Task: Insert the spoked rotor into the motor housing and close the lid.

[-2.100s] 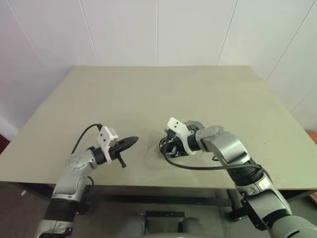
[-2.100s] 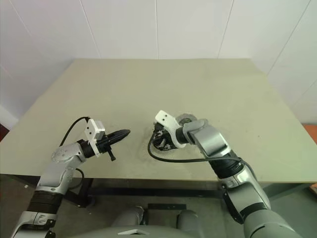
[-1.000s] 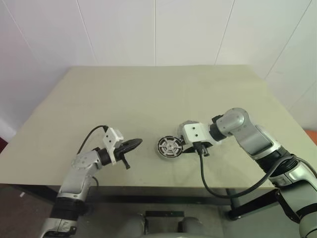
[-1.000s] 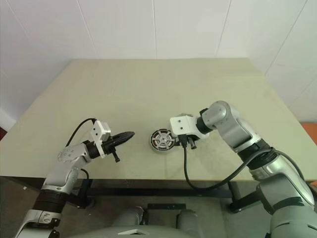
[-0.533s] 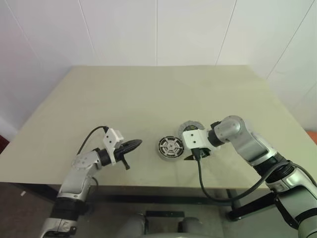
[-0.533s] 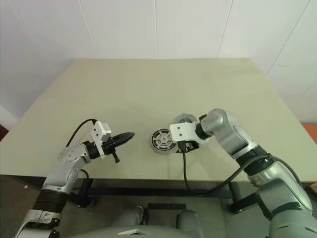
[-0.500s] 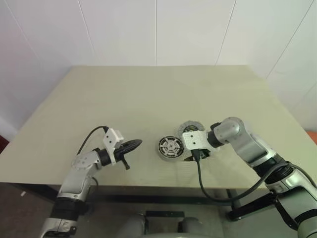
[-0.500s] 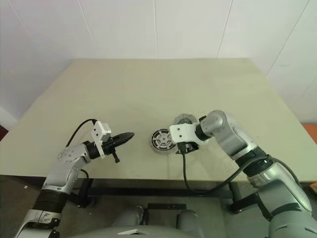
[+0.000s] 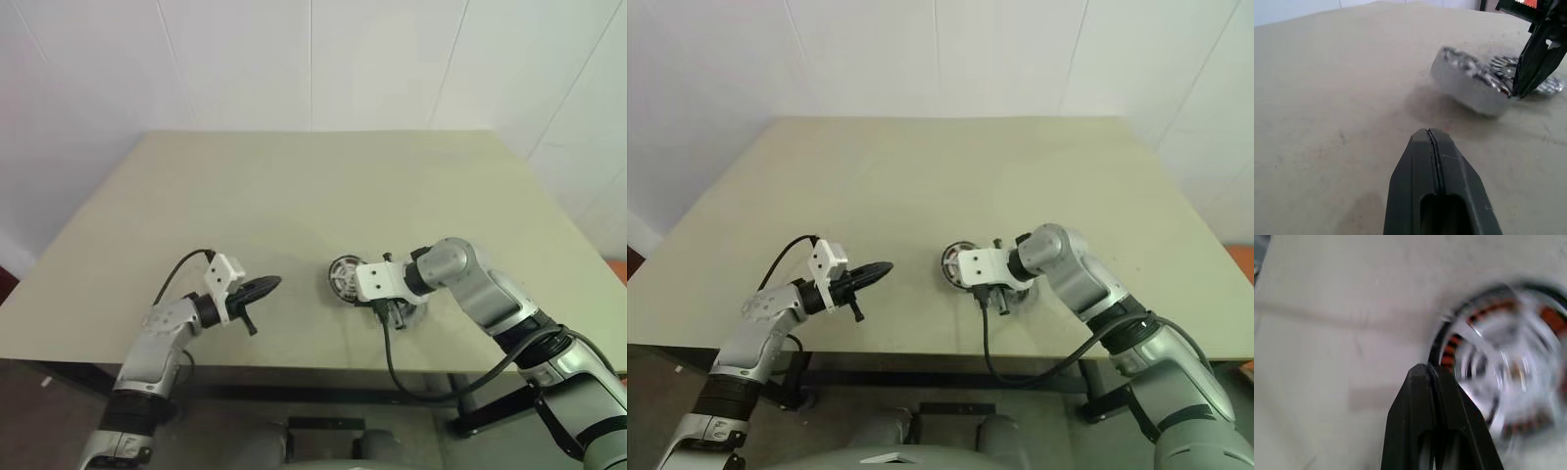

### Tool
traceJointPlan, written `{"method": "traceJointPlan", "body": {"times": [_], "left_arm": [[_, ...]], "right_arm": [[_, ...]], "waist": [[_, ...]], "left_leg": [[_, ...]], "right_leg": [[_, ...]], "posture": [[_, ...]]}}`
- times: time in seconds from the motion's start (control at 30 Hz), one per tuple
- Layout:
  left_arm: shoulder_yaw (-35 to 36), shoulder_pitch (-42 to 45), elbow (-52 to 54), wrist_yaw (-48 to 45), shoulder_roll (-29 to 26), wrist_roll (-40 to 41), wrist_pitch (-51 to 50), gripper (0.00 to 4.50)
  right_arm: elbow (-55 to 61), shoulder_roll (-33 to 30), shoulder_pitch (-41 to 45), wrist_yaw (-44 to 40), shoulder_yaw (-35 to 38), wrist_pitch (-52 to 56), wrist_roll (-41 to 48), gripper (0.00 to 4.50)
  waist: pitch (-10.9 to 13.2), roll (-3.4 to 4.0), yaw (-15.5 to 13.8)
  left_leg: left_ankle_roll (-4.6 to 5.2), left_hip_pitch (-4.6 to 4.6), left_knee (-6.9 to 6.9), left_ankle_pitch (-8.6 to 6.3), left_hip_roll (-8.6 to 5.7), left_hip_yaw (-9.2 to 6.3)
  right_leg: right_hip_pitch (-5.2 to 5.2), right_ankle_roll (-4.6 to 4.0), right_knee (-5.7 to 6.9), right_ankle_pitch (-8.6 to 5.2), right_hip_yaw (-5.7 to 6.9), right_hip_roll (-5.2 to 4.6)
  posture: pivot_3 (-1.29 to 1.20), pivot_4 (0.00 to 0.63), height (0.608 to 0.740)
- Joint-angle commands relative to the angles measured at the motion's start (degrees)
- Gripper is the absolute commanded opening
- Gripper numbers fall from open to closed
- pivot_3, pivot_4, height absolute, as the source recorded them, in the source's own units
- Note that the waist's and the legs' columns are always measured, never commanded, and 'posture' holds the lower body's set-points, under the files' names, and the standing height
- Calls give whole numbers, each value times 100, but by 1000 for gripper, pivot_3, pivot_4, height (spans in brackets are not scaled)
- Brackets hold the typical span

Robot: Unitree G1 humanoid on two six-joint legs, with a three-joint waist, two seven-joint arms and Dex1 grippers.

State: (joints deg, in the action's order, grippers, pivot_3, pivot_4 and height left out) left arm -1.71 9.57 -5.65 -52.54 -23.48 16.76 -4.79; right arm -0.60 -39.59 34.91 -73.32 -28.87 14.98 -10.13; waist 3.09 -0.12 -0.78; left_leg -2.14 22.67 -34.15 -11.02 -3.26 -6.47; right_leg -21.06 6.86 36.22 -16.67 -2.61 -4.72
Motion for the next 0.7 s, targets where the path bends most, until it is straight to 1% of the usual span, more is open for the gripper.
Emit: {"method": "traceJointPlan", "body": {"times": [0.03, 0.2, 0.47, 0.6, 0.7], "left_arm": [[-30, 95, 69, 4, -18, -6, 20, 0], [-66, 120, 25, 22, -5, -24, 37, 0], [-121, 175, -63, 32, 6, -50, 94, 0], [-118, 182, -70, 28, 2, -45, 103, 0], [-115, 187, -73, 23, -7, -44, 108, 0]], "right_arm": [[149, -43, 62, -104, 144, 231, 96, 8], [457, -200, 16, -333, 200, 471, 231, 8], [939, -746, -208, -836, 204, 687, 492, 8], [916, -613, -187, -687, 155, 797, 495, 8], [993, -654, -257, -790, 71, 787, 517, 8]], "waist": [[0, 0, 5], [0, 1, -3], [0, 0, -5], [0, 0, 4], [1, 0, -5]], "left_leg": [[0, 0, 0, 0, 0, 0], [1, 6, 2, 1, 0, -4], [4, 20, 1, 2, -1, -3], [0, 19, 1, 0, 0, -3], [0, 19, 1, 0, 0, -3]], "right_leg": [[0, 0, 0, 0, -1, -2], [-6, 0, 0, 0, 1, -1], [-15, 1, -5, 0, 2, -2], [-15, 1, -5, 0, 2, -2], [-14, 1, -5, 0, 2, -2]], "posture": [[0, 0, 740], [0, 0, 740], [0, 0, 740], [0, 0, 740], [0, 0, 740]]}}
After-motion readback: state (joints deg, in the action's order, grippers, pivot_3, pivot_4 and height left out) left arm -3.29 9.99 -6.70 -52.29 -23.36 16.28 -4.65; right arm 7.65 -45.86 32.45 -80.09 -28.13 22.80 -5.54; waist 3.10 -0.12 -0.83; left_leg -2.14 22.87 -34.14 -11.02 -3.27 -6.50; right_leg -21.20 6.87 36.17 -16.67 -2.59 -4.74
